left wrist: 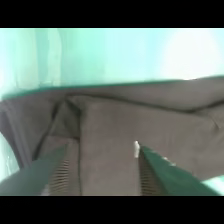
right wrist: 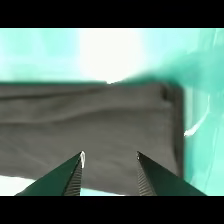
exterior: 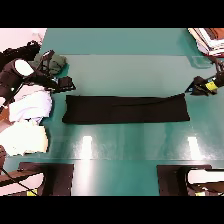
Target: Fold the shirts.
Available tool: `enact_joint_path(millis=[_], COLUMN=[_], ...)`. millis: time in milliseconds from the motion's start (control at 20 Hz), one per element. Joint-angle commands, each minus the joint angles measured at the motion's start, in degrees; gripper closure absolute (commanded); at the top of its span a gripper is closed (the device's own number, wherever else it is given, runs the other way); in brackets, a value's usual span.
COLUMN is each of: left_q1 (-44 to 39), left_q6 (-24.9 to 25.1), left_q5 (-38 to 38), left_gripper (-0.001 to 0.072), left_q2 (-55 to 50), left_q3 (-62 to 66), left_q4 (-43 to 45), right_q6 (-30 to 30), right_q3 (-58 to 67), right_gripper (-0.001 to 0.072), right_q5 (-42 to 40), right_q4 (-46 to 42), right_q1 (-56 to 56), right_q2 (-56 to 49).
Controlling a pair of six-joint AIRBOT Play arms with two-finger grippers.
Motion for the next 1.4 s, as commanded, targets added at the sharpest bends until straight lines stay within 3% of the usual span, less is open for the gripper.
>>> enact_joint_path(millis=[0, 50, 150, 400, 550, 600, 850, 1100, 1350], left_q1=[0.04, -0.22, -1.51, -7.56, -10.64, -11.54, -16.46, -20.9, -28.09], left_q6=[1.57, 1.66, 1.57, 1.49, -0.28, -0.5, -2.03, -2.51, -2.54], left_q5=[-4.2, -4.17, -3.87, -2.4, -1.09, -0.68, 8.24, 11.17, 8.52], left_gripper=[0.0536, 0.0671, 0.0672, 0.0673, 0.0673, 0.0675, 0.0683, 0.0683, 0.0683], left_q2=[-0.04, -0.04, -0.09, -0.35, -0.35, -0.35, -0.37, -9.46, -25.38], left_q3=[1.4, 1.4, 1.4, 0.98, 0.98, 0.98, 1.01, 7.91, 19.52], left_q4=[-1.7, -2.36, -3.67, -4.02, -4.11, -4.11, -5.25, -9.07, -10.34], right_q6=[-3.08, -3.54, -5.75, -12.13, -13.44, -13.46, -15.89, -15.37, -8.0], right_q3=[-4.55, -6.97, -10.71, -14.67, -14.84, -14.84, -14.84, -8.87, 2.16], right_gripper=[0.0318, 0.0307, 0.0087, 0.008, 0.0088, 0.0119, 0.0692, 0.0698, 0.0698], right_q5=[1.42, 0.9, 0.04, 0.26, -0.72, -1.44, -2.4, 1.9, 3.06], right_q4=[1.05, 1.7, 4.48, 15.17, 16.46, 16.52, 16.55, 17.0, 21.55], right_q1=[-5.38, -7.54, -11.15, -13.9, -10.75, -9.73, -7.52, -5.46, 3.8], right_q2=[1.01, 0.96, -0.44, -7.72, -10.12, -10.51, -8.68, -0.22, 7.61])
